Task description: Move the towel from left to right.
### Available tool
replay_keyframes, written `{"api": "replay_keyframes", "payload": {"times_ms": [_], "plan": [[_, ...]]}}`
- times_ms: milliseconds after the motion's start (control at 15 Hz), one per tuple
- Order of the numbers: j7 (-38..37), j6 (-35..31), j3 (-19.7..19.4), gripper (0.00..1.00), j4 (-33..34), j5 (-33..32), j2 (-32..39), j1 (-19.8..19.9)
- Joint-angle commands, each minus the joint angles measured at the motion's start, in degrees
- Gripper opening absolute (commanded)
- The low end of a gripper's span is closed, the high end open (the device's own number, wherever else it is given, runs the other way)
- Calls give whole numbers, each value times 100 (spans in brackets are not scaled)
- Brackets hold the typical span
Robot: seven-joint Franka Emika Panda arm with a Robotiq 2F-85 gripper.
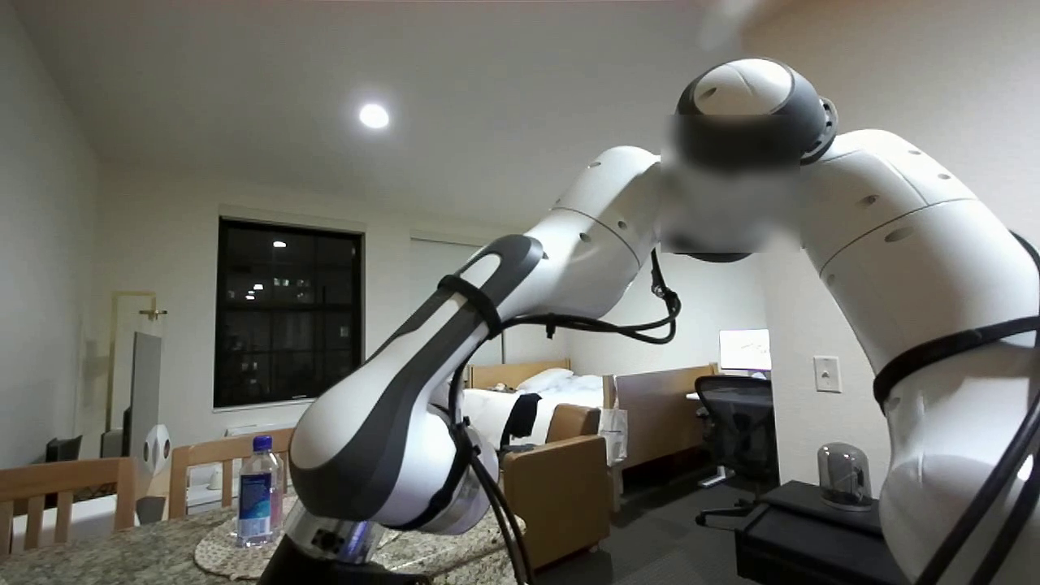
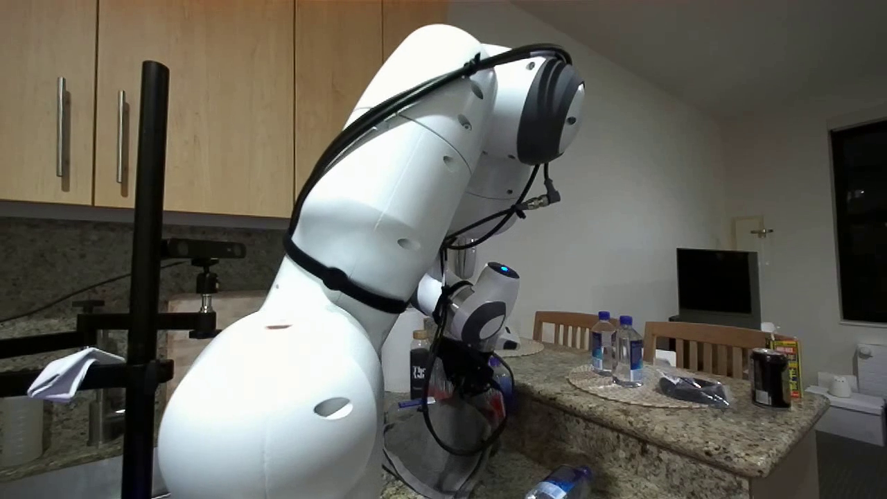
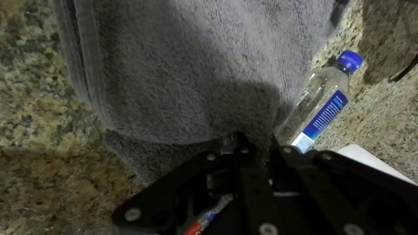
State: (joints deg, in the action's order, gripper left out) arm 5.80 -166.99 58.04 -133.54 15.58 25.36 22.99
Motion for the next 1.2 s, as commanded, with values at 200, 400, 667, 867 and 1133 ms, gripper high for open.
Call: {"api": "replay_keyframes", "payload": {"times_ms": [200, 400, 667, 867, 1133], "plan": [[-153, 1349, 859, 10, -52, 656, -1192, 1281], [-148, 1964, 1151, 9, 2, 1043, -1740, 1943], [-72, 2813, 1239, 9, 31, 1639, -2564, 2545], [73, 3339, 1032, 9, 57, 2130, -3222, 2682], [136, 3348, -318, 9, -18, 2298, -3501, 1632]]}}
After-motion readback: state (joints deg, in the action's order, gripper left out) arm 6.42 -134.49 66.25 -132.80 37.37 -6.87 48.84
